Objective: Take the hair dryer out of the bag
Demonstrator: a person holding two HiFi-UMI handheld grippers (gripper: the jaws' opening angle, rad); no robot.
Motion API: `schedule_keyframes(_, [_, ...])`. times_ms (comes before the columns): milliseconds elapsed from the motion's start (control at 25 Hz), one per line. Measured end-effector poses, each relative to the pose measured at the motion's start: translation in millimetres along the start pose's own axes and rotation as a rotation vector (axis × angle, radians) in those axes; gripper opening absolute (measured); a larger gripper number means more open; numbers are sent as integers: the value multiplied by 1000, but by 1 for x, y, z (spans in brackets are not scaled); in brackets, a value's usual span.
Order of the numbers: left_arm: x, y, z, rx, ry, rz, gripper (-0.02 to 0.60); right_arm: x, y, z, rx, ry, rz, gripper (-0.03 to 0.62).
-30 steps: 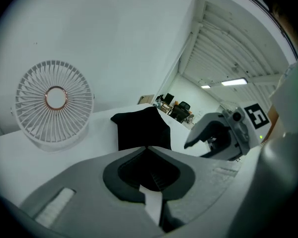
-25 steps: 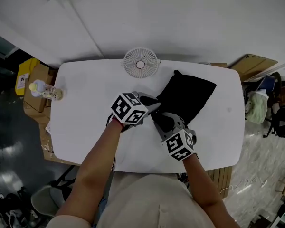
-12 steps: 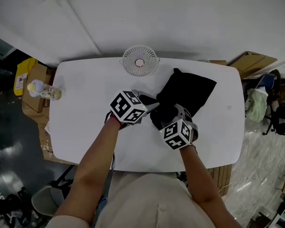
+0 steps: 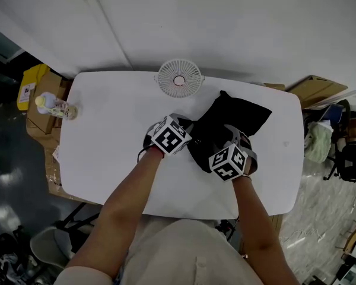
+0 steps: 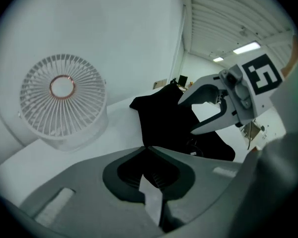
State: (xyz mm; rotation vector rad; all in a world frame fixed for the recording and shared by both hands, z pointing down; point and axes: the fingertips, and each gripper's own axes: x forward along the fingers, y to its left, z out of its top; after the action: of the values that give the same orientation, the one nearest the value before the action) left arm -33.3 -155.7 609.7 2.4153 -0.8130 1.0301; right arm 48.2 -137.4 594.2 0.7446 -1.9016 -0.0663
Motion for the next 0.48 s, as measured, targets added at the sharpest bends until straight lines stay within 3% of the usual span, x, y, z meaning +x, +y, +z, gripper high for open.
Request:
schedule_keyframes(80, [3,5,-6,-125,-67,-1,18,3,-2,1,25,-6,8,224])
schedule_keyframes(200, [-15,17,-9,-357,-237,-31,28,6,-5,1,93,-17,27,221])
schedule_keyframes(280, [-42,25,-14,-438,-334,2,97,8,-5,1,121,-25,41,219])
schedule_keyframes(400, [-89,25,-17,-417,-410,89,103,9,-6,0,159,-32,59,218])
schedule_keyframes(480, [-110,6,-9,-334,-415,75,103,10,-7,0,175,-37,68,219])
